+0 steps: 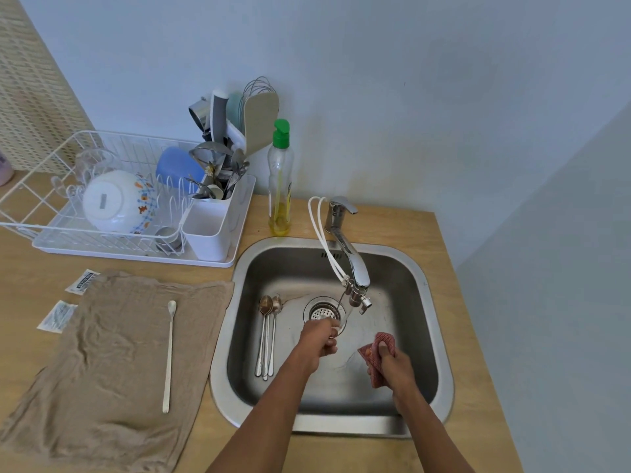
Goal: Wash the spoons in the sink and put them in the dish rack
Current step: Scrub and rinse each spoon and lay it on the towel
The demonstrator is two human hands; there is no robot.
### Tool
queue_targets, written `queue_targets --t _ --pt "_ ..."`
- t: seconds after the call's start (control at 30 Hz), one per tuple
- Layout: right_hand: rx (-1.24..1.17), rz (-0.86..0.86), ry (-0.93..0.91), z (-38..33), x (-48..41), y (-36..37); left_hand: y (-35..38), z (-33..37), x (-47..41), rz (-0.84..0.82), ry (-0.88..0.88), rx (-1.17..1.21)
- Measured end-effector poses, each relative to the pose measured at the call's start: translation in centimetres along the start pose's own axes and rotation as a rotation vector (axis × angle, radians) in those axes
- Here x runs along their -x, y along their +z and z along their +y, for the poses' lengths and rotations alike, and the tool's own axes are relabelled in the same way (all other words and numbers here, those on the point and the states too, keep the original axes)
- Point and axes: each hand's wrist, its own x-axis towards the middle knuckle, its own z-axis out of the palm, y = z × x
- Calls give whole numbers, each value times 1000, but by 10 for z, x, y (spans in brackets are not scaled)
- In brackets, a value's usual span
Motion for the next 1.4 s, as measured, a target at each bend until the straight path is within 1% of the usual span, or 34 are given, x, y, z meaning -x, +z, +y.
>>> queue_targets --t 0.1,0.2,0.33,0.4,0.47,0.53,0.6,0.7,0.87,0.93,1.0,1.07,1.2,1.4 --pt "-7 3 3 -2 0 -3 7 6 -9 3 -40 46" --pt "-3 2 11 -2 -2 -4 10 5 -14 -51 -64 75" --pt "9 2 11 -5 -2 -5 12 7 -21 -64 -36 146" --pt "16 8 3 -7 -2 -6 12 9 -19 -82 -10 111" --pt "22 9 5 -7 -2 -5 10 8 -13 -98 33 -14" --pt "31 0 7 -8 0 -3 4 6 -4 -59 100 -155" --pt "37 -9 0 -7 2 0 -5 1 2 -31 160 -203" --pt "66 -20 -15 -2 3 5 -20 -2 11 -83 182 -184" --pt "96 -44 -18 2 5 15 -37 5 28 -180 137 -99" --pt "93 -61 -25 -3 9 20 -43 9 33 -221 156 -72" --pt "81 -94 -36 -11 10 24 -50 10 38 -227 212 -81" --pt "51 -128 -45 -19 11 30 -57 10 43 -186 317 -124" --pt "-1 -204 -62 -29 9 36 -67 13 56 -34 562 -195" --pt "1 -222 -67 -34 12 41 -86 30 85 224 788 -198"
